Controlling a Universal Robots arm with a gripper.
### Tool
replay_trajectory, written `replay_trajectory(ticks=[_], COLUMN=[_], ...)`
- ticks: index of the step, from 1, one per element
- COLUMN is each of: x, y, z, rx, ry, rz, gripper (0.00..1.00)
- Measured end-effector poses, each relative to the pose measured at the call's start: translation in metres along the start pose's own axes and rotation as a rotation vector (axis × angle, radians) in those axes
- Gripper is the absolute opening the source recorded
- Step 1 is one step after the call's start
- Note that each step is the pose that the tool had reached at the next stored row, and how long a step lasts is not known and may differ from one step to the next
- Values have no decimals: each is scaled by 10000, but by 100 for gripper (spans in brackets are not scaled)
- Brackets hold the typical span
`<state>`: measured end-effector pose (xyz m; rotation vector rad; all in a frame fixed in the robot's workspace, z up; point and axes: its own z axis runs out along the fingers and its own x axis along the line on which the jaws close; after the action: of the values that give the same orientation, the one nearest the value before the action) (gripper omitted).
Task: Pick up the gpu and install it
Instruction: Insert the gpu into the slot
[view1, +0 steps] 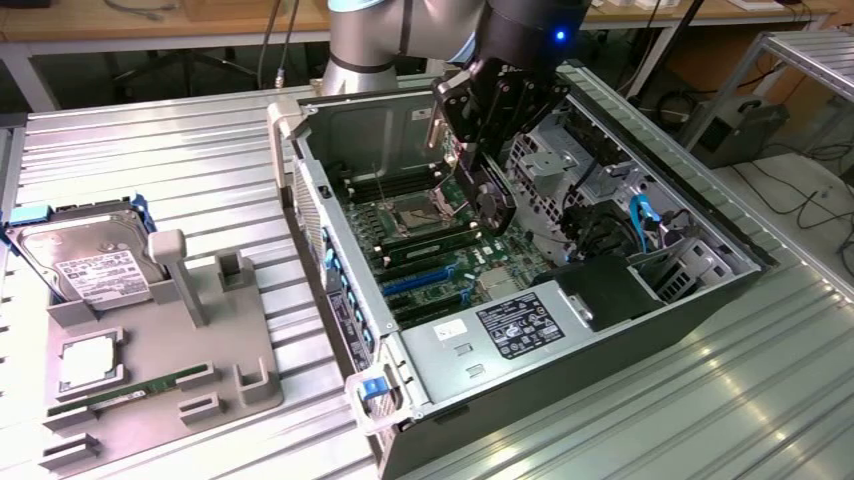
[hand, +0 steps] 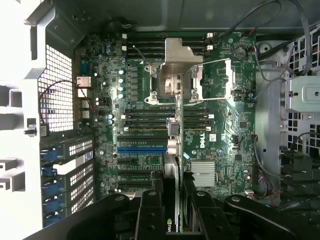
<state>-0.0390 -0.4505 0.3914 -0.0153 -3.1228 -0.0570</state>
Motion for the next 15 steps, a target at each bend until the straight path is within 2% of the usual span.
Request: replay_trajectory(ticks=[5,10,15], x=[0,-1,-1], y=[0,0,-1], z=[0,12,25], rx=[0,26,45], ry=[-1,48,86], rz=[-9,-1372,-2416], gripper=[26,26,26])
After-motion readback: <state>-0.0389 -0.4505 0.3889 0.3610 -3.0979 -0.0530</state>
